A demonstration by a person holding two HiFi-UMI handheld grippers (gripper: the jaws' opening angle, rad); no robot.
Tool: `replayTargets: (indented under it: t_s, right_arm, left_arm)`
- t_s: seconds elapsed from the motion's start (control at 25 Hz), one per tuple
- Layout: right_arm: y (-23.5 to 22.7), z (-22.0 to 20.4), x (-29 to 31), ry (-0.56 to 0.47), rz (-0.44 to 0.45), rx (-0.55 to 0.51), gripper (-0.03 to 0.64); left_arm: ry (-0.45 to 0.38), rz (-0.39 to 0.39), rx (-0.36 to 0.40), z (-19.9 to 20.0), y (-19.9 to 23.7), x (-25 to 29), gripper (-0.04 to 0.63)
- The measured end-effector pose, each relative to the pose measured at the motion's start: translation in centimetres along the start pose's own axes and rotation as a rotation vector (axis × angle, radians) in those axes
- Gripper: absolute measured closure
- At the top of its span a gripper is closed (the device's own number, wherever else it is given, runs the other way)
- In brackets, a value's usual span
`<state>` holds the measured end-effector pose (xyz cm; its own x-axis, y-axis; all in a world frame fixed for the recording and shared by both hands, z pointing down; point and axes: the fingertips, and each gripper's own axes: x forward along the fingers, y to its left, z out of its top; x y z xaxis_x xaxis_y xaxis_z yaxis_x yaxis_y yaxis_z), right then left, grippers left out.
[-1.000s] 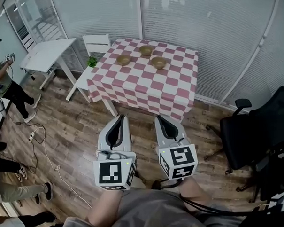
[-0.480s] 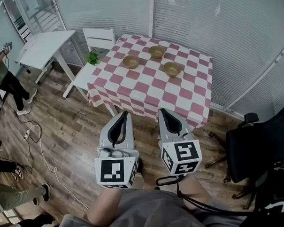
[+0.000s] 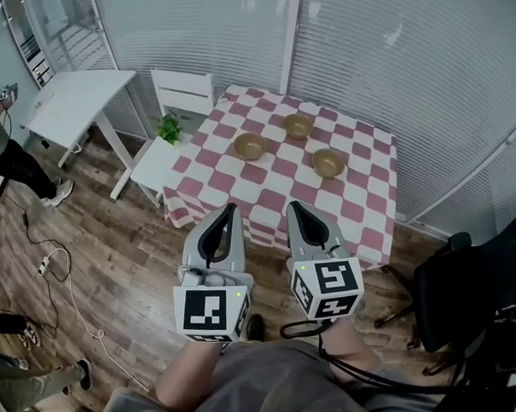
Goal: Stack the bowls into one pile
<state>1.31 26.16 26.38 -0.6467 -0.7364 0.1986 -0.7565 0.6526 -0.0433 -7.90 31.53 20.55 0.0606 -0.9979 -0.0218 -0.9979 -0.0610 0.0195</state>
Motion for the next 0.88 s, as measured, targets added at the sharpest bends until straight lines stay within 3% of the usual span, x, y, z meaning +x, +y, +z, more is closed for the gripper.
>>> replayTargets:
  t_s: [0.48, 0.88]
  right_arm:
    - [-3.6, -0.3, 5.2, 0.015, -0.06, 0.015, 0.591]
    - [-9.3, -0.7, 15.2, 0.044, -0.031, 0.071, 0.591]
  left_arm:
    - [0.044, -0.051, -0.006, -2.4, 1.6, 6.1, 0.595]
    - [0.09, -0.04, 0.025, -4.3, 3.8, 17.1, 0.595]
